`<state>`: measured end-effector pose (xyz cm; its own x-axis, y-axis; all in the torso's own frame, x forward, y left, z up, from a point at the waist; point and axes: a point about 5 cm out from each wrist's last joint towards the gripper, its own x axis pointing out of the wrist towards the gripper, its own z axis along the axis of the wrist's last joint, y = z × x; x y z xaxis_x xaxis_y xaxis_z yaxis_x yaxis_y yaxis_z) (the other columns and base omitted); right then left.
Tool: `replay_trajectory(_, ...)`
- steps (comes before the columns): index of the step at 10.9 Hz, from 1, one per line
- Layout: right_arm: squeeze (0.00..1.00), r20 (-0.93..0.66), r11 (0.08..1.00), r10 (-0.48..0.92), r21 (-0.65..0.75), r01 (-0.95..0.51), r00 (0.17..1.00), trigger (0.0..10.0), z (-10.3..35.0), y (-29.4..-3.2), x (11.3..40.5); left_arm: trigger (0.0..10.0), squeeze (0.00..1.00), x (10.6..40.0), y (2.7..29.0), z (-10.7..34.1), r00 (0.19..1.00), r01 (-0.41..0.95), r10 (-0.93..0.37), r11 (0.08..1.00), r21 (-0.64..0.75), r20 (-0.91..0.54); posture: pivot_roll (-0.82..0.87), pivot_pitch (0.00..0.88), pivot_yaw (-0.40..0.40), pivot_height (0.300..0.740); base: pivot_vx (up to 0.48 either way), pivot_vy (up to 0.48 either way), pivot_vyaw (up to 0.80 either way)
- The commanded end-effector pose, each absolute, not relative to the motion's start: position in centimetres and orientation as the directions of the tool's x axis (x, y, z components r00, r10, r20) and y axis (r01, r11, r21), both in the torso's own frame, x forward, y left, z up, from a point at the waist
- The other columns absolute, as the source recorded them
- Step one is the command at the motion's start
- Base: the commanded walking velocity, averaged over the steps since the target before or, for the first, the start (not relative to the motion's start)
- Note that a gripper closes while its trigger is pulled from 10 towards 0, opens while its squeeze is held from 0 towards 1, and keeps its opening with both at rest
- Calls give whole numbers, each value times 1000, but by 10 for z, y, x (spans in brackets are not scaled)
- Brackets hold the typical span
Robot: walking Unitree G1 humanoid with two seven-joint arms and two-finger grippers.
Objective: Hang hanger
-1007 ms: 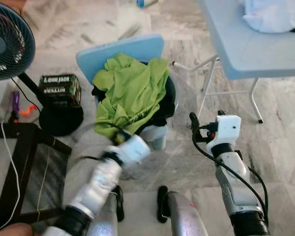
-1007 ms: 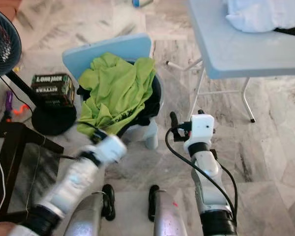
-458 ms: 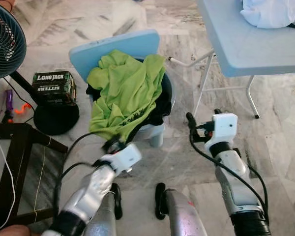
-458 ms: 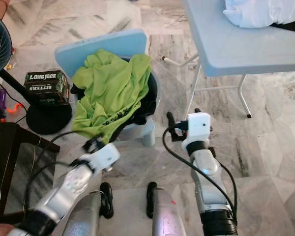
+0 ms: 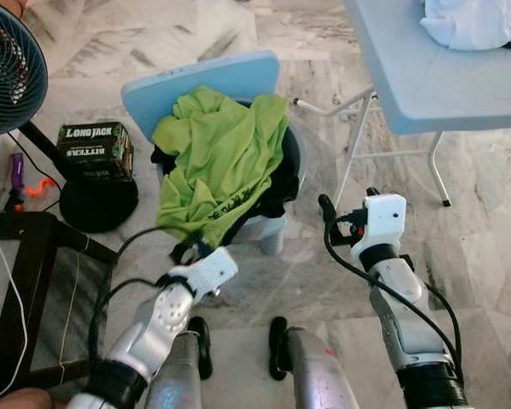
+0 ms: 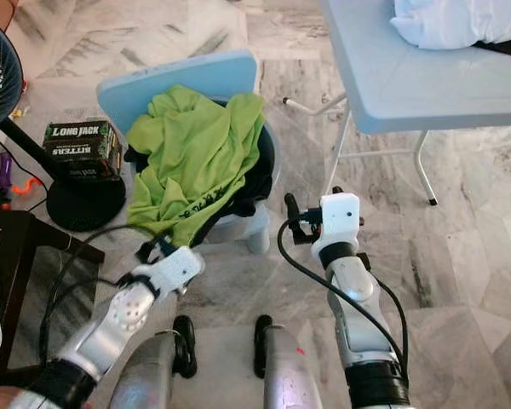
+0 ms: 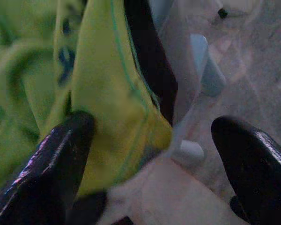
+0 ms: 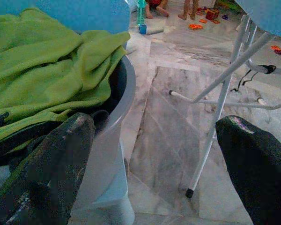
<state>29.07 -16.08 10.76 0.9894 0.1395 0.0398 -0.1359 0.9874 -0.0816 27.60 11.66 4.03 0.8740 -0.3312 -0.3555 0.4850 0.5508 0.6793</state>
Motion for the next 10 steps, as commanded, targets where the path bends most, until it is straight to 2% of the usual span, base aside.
replay_trajectory(1, 0, 29, 988, 129, -85, -126, 991, 10000, 106, -163, 288, 10000, 0, 269, 115, 30, 853, 521, -345, 521, 676, -392, -37, 348, -56, 740, 0, 0, 0)
replay_trajectory(2, 0, 28, 989, 126, -86, -123, 992, 10000, 106, -163, 288, 10000, 0, 268, 114, 29, 834, 542, -384, 432, 721, -396, -36, 346, -53, 740, 0, 0, 0)
replay_trajectory(3, 0, 28, 989, 125, -84, -122, 992, 10000, 105, -162, 288, 9569, 0, 266, 114, 25, 807, 576, -403, 377, 725, -431, -34, 345, -50, 740, 0, 0, 0)
replay_trajectory(4, 0, 29, 989, 126, -83, -123, 992, 10000, 105, -161, 289, 4431, 0, 265, 115, 22, 796, 590, -402, 348, 728, -453, -34, 345, -49, 740, 0, 0, 0)
replay_trajectory(5, 0, 30, 989, 126, -81, -123, 992, 10000, 105, -161, 289, 3255, 0, 264, 119, 20, 793, 592, -396, 319, 740, -463, -34, 344, -50, 740, 0, 0, 0)
replay_trajectory(6, 0, 29, 989, 124, -82, -121, 992, 10000, 105, -161, 289, 3529, 0, 264, 124, 16, 790, 596, -379, 292, 748, -482, -34, 344, -49, 740, 0, 0, 0)
replay_trajectory(7, 0, 29, 990, 122, -82, -119, 992, 10000, 105, -163, 289, 10000, 0, 266, 129, 15, 791, 592, -364, 256, 764, -492, -32, 344, -49, 740, 0, 0, 0)
replay_trajectory(8, 0, 30, 990, 121, -82, -118, 992, 10000, 106, -162, 289, 10000, 0, 268, 130, 15, 794, 589, -359, 256, 766, -491, -32, 343, -49, 740, 0, 0, 0)
replay_trajectory(9, 0, 32, 990, 121, -81, -118, 992, 10000, 106, -161, 290, 4196, 0, 271, 132, 16, 802, 578, -358, 265, 772, -478, -34, 339, -47, 740, 0, 0, 0)
replay_trajectory(10, 0, 32, 990, 120, -81, -117, 992, 10000, 106, -161, 290, 431, 0, 272, 133, 15, 804, 575, -356, 257, 777, -476, -36, 337, -47, 740, 0, 0, 0)
